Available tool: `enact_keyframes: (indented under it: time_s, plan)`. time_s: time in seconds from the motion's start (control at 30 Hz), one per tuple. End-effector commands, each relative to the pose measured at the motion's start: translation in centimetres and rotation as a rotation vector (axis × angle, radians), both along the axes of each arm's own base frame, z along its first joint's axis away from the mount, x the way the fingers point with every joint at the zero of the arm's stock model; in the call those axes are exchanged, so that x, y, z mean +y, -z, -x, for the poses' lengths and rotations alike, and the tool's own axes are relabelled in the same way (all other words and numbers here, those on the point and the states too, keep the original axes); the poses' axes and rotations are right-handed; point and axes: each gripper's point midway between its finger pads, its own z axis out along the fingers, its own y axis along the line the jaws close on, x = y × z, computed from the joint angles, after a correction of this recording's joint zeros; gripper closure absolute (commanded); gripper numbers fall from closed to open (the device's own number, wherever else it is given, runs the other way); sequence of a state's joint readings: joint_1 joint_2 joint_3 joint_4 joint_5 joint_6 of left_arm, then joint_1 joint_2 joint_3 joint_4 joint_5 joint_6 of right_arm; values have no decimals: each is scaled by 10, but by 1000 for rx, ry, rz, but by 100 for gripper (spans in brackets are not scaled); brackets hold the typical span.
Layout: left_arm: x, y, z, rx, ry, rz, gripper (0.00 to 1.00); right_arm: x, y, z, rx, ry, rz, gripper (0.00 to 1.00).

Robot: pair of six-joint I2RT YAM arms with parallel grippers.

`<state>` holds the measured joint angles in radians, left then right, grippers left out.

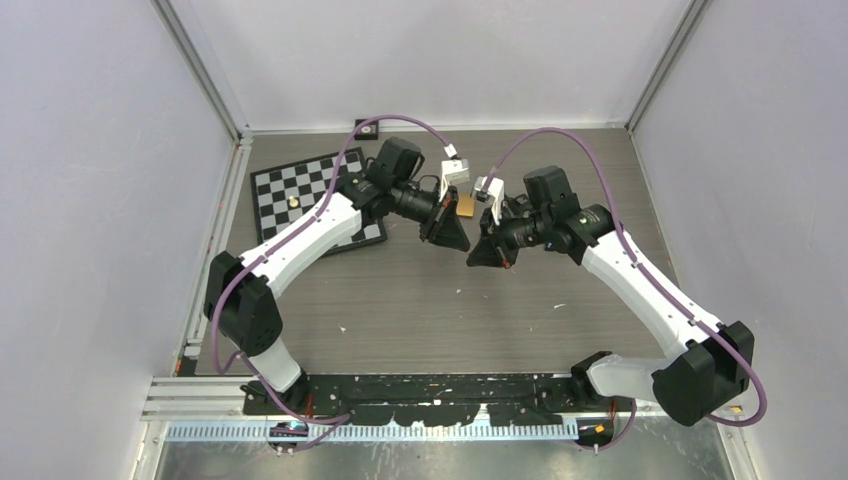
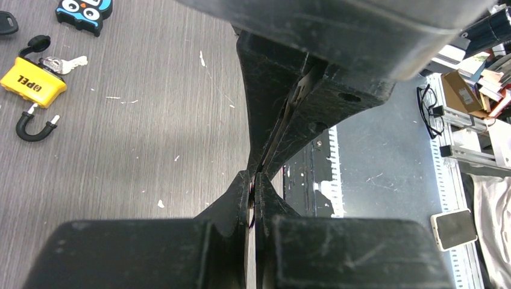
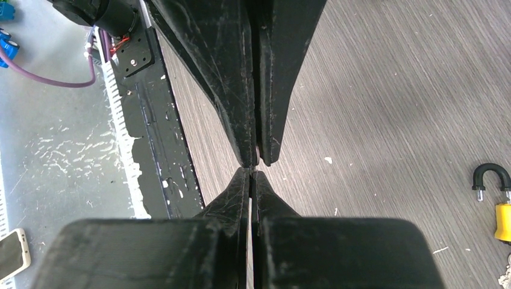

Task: Unlock with the key

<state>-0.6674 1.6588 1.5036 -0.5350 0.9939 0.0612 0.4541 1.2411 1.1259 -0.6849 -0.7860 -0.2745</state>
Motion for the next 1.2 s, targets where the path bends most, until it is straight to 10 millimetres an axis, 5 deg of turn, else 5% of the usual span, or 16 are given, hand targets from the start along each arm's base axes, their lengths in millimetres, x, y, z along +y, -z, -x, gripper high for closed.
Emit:
enact_keyframes:
  time_s: [0.0,0.2,0.37,0.53,0.73,1.17]
  plan:
    - [5,-13,12,26,11,35,100,-3,-8,-15,-90,60,0,94]
    - [18,-25,3,11,-70,64,100,-7,-8,-20,-102,87,12,59]
    - [51,-32,-22,-1,-204,72,100,-18,-17,-35,-137,175,12,37]
    - [86,-36,-39,-22,-340,59,100,-28,-15,-69,-183,313,81,33]
    - [105,-38,-31,-61,-398,32,100,-30,-1,-126,-202,432,178,28]
    - [130,-32,5,-126,-379,-50,100,-17,83,-254,-159,504,372,19]
